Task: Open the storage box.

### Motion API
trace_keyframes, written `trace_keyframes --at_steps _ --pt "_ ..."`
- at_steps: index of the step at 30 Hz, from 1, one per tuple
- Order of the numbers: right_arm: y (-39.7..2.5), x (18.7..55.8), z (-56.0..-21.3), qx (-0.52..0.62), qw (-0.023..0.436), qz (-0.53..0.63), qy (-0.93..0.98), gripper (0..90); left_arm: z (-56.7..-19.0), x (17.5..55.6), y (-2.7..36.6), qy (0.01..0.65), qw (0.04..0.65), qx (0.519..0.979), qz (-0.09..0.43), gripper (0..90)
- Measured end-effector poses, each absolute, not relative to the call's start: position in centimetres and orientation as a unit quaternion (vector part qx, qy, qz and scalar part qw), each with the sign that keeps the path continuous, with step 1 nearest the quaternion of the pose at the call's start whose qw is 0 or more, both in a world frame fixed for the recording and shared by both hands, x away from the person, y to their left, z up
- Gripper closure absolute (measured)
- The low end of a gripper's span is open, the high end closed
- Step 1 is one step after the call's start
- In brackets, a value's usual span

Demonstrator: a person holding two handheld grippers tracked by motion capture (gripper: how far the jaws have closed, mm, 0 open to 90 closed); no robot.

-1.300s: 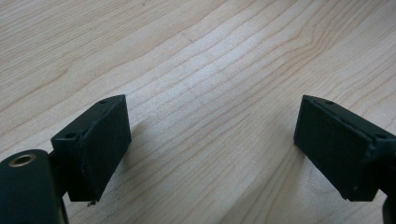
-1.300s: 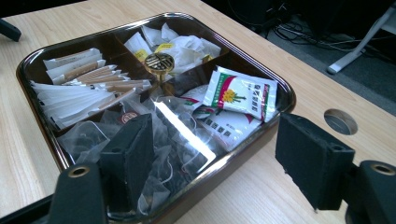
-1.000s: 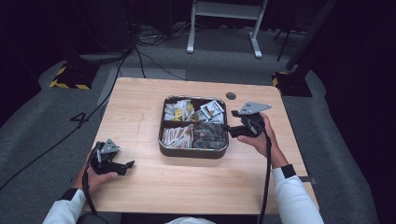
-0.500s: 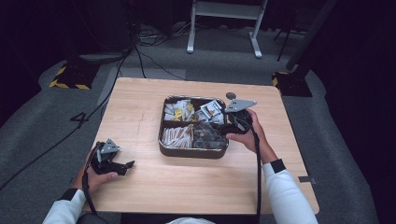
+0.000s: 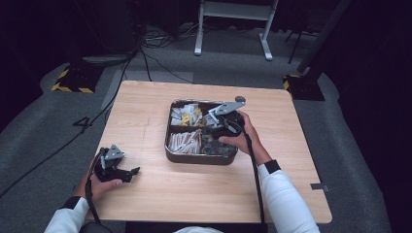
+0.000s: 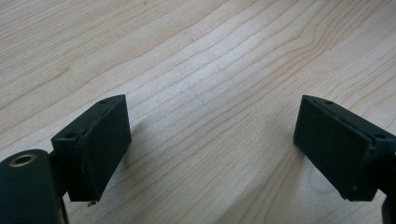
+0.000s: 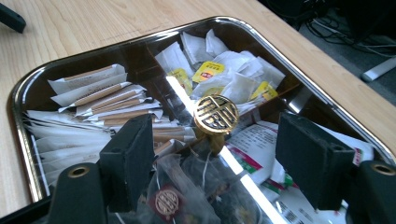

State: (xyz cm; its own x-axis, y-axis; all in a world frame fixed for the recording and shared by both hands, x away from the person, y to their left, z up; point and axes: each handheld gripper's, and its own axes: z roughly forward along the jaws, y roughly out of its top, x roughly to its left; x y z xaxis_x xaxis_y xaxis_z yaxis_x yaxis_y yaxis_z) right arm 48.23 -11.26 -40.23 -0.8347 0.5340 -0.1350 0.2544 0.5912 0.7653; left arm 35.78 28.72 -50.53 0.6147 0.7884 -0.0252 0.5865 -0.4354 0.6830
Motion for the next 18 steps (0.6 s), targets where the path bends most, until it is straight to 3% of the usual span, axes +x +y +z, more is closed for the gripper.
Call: trace_keyframes --at_steps 18 --pt "-8.3 50.6 -43.0 0.249 0.152 0.371 0.881 29.2 -50.5 35.8 28.7 0.412 0.335 0.834 0.151 11.5"
